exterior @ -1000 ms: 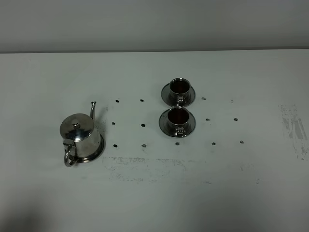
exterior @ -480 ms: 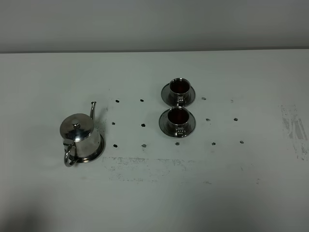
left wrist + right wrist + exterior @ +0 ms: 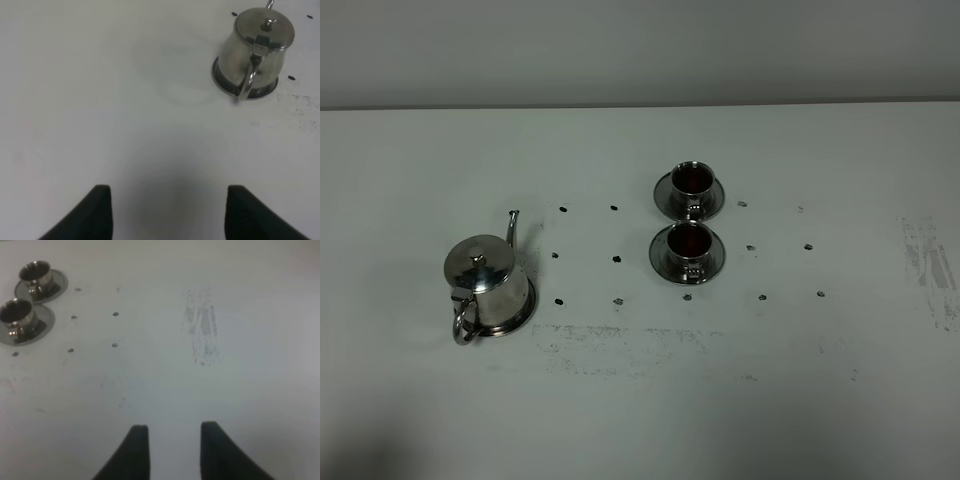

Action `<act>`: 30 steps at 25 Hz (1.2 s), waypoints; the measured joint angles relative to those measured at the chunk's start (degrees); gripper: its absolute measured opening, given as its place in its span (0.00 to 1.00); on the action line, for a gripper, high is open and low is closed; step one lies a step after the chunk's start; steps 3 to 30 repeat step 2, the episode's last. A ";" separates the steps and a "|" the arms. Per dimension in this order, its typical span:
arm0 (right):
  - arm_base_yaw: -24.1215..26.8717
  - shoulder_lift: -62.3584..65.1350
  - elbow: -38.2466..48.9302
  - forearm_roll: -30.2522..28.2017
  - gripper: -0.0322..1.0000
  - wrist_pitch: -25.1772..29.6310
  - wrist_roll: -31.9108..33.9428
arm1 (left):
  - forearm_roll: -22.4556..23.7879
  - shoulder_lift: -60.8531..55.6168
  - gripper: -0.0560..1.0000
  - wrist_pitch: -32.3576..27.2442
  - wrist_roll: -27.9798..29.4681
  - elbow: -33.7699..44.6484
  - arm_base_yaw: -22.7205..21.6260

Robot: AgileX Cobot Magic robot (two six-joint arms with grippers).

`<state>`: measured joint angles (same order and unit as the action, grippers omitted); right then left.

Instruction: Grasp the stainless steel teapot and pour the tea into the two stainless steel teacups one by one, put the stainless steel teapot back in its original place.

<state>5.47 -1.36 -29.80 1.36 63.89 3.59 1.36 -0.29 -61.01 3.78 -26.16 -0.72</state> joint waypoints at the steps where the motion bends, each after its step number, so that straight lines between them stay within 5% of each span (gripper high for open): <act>1: 0.00 0.00 0.00 0.00 0.30 0.00 0.00 | 0.00 0.00 0.53 0.00 0.00 0.00 0.00; 30: 0.00 0.00 0.00 0.00 0.30 0.00 0.00 | 0.00 0.00 0.53 0.00 0.00 0.00 0.00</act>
